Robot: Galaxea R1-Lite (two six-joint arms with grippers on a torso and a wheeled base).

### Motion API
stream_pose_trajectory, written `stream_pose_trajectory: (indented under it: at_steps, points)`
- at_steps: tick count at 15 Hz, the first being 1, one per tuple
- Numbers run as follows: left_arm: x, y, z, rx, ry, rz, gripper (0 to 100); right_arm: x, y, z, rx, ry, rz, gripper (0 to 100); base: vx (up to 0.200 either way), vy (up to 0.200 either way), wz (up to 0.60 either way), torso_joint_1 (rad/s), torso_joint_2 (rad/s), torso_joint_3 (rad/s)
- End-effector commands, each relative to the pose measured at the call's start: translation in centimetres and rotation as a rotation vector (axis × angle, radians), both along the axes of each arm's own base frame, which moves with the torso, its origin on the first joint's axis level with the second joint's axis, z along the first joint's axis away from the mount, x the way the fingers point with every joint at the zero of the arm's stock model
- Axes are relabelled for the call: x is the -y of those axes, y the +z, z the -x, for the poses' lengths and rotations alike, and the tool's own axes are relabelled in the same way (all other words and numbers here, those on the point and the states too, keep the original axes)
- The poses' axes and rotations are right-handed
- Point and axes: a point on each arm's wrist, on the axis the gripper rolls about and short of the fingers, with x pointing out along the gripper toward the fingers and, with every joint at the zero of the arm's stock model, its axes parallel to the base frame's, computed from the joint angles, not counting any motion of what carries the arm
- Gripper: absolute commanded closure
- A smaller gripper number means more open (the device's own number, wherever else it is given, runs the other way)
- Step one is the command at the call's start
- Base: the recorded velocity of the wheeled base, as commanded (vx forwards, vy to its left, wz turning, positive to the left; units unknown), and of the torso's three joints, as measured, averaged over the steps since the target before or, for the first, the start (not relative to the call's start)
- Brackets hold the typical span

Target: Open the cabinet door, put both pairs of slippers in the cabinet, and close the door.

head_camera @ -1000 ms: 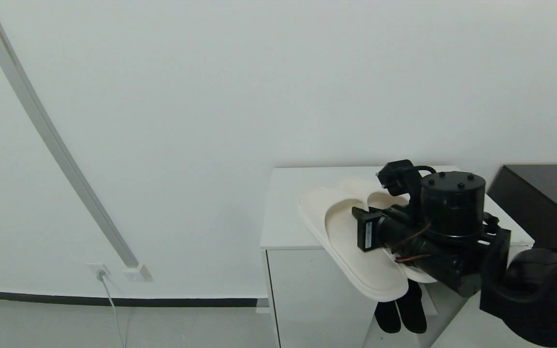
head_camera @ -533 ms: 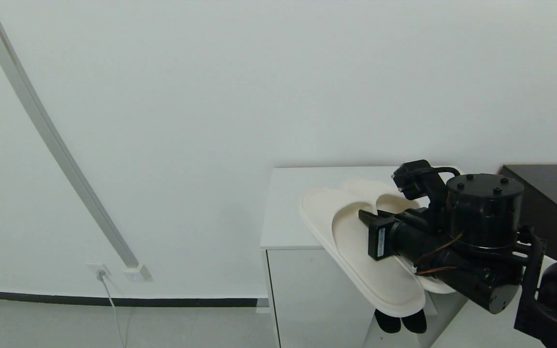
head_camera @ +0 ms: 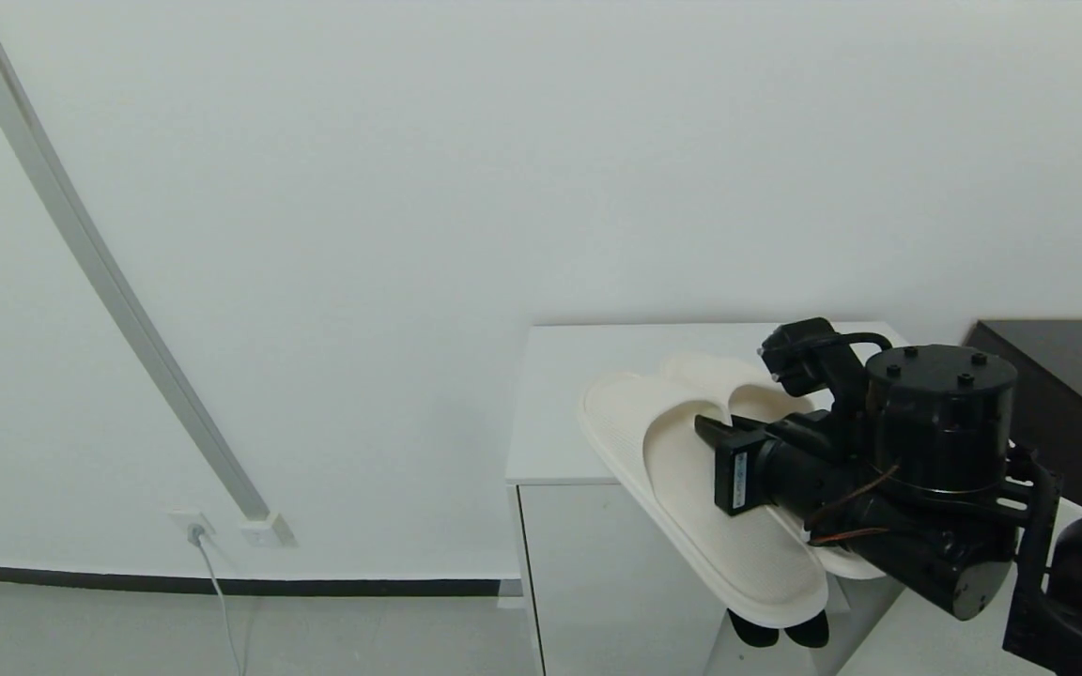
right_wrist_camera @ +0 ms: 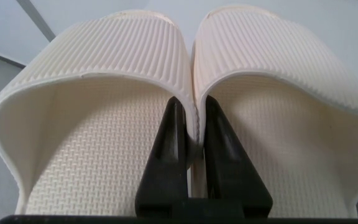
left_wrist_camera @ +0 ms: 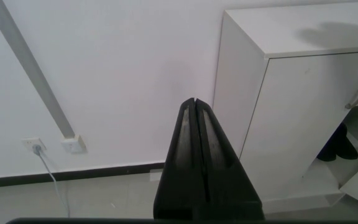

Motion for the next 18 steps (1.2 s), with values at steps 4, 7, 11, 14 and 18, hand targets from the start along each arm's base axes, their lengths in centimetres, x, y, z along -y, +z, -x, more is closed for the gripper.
stream_pose_trajectory:
  at_steps: [4,7,11,14,18]
  points:
    - [0.00,0.00,-0.01,-0.002,0.000,0.001,100,-0.07,-0.08,0.01,-0.001,0.001,0.003,100,-0.200,0.000,0.00,0.005,0.00,0.000]
    - [0.00,0.00,-0.01,-0.001,0.000,0.000,100,-0.22,-0.12,0.17,-0.002,0.008,0.004,100,-0.200,0.000,0.00,-0.007,0.00,0.006]
    - [0.00,0.00,-0.01,-0.001,0.000,0.000,100,-0.43,-0.17,0.48,-0.003,0.021,0.005,100,0.000,0.000,0.00,0.000,0.00,0.000]
    - [0.00,0.00,-0.01,-0.001,0.000,0.000,100,-0.38,-0.21,0.53,-0.004,0.021,0.006,100,0.000,0.000,0.00,0.000,0.00,0.000]
    - [0.00,0.00,-0.01,-0.001,0.000,0.000,100,-0.48,-0.23,0.56,-0.005,0.024,0.007,100,0.000,0.000,0.00,0.000,0.00,0.000]
